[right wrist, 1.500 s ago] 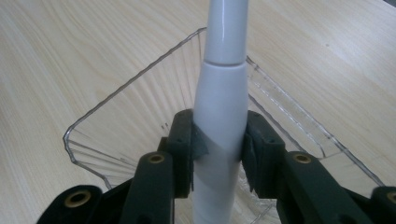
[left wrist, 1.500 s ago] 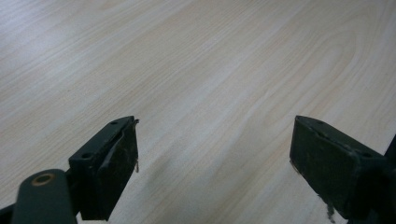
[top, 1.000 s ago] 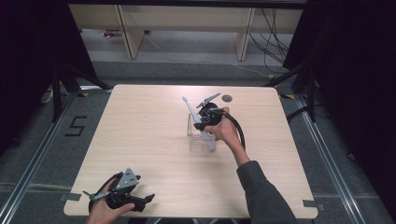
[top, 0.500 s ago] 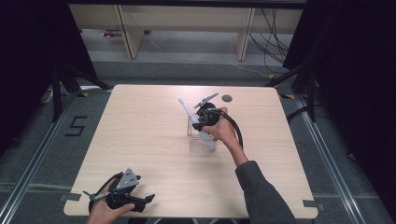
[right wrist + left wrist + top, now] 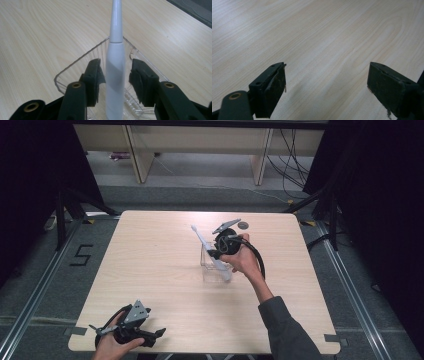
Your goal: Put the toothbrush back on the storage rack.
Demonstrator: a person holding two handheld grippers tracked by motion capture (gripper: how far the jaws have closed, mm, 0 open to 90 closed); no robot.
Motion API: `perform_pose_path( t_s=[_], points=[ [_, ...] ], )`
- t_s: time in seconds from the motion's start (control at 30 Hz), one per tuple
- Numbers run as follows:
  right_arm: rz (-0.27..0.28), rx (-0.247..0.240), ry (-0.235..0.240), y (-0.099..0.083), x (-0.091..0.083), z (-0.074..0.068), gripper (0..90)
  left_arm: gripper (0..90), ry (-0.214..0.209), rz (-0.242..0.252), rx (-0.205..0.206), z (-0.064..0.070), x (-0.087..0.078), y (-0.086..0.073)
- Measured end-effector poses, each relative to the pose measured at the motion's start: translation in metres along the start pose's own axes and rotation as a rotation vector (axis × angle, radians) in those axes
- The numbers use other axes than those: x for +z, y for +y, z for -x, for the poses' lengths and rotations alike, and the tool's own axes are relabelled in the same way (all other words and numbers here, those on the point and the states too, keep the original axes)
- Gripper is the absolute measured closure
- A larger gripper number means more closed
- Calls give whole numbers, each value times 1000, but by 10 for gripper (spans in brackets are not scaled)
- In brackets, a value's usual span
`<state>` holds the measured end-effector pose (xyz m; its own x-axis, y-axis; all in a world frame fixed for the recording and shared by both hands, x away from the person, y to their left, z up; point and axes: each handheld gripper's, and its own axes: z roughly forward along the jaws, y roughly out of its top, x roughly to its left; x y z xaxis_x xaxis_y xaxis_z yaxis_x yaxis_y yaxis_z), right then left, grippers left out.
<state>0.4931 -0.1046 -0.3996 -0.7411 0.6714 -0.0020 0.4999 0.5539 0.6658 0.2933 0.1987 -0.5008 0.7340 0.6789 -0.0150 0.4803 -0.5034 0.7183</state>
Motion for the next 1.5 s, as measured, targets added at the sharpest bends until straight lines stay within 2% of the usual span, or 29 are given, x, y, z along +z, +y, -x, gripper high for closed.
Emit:
perform_pose_path(
  t_s=[0.07, 0.2, 0.23, 0.27, 0.3, 0.33, 0.4, 0.57, 0.67, 0.7, 0.77, 0.87, 0.9, 1.2, 1.23, 1.3, 1.33, 1.37, 1.47, 1.5],
  points=[
    [11, 18, -9, -2, -2, 0, 575, 147, 3, -2, 1, 0, 0, 0],
    [13, 20, -8, -4, -7, 1, 556, 147, 1, 0, -2, 0, 0, 0],
    [33, 6, -12, -5, -7, 1, 549, 147, 0, -1, 0, 0, 0, 0],
    [35, 26, -9, -6, -9, 1, 542, 147, 1, -1, -1, 0, 0, 0],
    [50, -24, 0, -6, -10, 4, 535, 147, 3, -5, 3, 0, 0, 0],
    [57, -27, -1, -7, -11, 4, 525, 147, 2, 0, -2, 0, 0, 0],
    [73, -5, -3, -8, -13, 2, 495, 147, 2, 0, -2, 0, 0, 0],
    [94, -18, -7, -10, -20, 3, 457, 147, 3, -2, -2, 0, 0, 0],
    [107, 27, -20, -12, -23, 0, 425, 147, 2, -2, -1, 0, 0, 0],
    [110, 12, -18, -11, -25, 1, 418, 147, 3, -2, -1, 0, 0, 0],
    [125, 26, -18, -13, -29, 0, 398, 147, 3, -3, -1, 0, 0, 0],
    [152, 14, -24, -14, -31, 0, 388, 147, 3, -4, -1, 0, 0, 0],
    [132, 25, -13, -15, -34, -1, 384, 147, 2, -3, -1, 0, 0, 0],
    [175, 16, -15, -25, -42, -3, 363, 147, 0, 0, -7, 0, 1, 0],
    [176, 26, -11, -26, -43, -3, 363, 147, -4, -14, 9, -1, 0, 0],
    [192, 22, -21, -27, -44, -3, 362, 147, 4, -3, -1, 0, 0, 0],
    [182, 43, -10, -28, -46, -4, 362, 147, 5, -2, -6, 0, 0, 0],
    [196, 28, -23, -29, -46, -3, 361, 147, 7, -1, 5, 0, 0, 0],
    [181, 39, -16, -33, -48, -3, 360, 147, -5, 2, 3, 0, -2, 0],
    [198, 15, -30, -34, -47, -2, 360, 146, -6, 1, 2, 0, -2, 0]
  ],
)
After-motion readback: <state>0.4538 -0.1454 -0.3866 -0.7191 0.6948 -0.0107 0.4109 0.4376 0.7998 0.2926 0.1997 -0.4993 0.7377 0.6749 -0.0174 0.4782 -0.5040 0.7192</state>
